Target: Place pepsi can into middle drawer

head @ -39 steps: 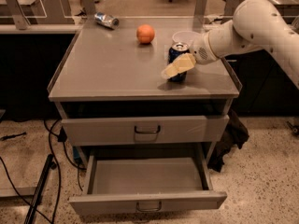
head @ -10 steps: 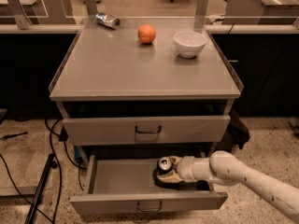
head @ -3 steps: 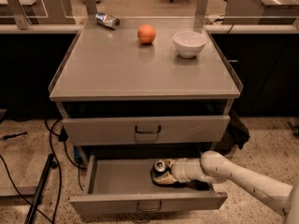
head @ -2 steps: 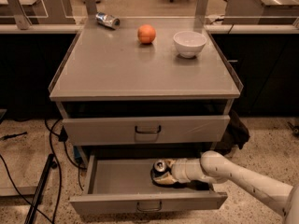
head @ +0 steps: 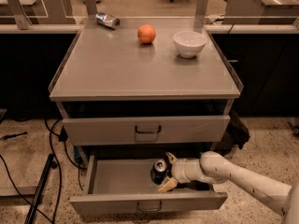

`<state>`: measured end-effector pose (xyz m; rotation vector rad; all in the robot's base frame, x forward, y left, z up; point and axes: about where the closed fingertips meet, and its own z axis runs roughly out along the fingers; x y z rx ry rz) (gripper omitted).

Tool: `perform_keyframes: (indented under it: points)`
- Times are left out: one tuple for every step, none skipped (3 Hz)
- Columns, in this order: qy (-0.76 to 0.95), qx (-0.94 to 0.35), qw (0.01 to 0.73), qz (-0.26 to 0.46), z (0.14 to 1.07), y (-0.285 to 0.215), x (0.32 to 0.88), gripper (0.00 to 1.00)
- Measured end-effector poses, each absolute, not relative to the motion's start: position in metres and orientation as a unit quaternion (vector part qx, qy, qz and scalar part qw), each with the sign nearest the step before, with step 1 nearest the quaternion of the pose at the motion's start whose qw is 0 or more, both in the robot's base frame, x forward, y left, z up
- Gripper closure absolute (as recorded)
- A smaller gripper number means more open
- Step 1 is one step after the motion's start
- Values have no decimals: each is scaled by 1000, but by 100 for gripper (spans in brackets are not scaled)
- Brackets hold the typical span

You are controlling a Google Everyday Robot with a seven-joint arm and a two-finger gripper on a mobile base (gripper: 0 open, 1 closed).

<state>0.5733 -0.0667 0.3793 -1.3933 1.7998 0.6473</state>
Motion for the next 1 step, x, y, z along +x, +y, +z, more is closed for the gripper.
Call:
perform_keyframes:
  points:
    - [704,-545,378,253,379,-67,573,0]
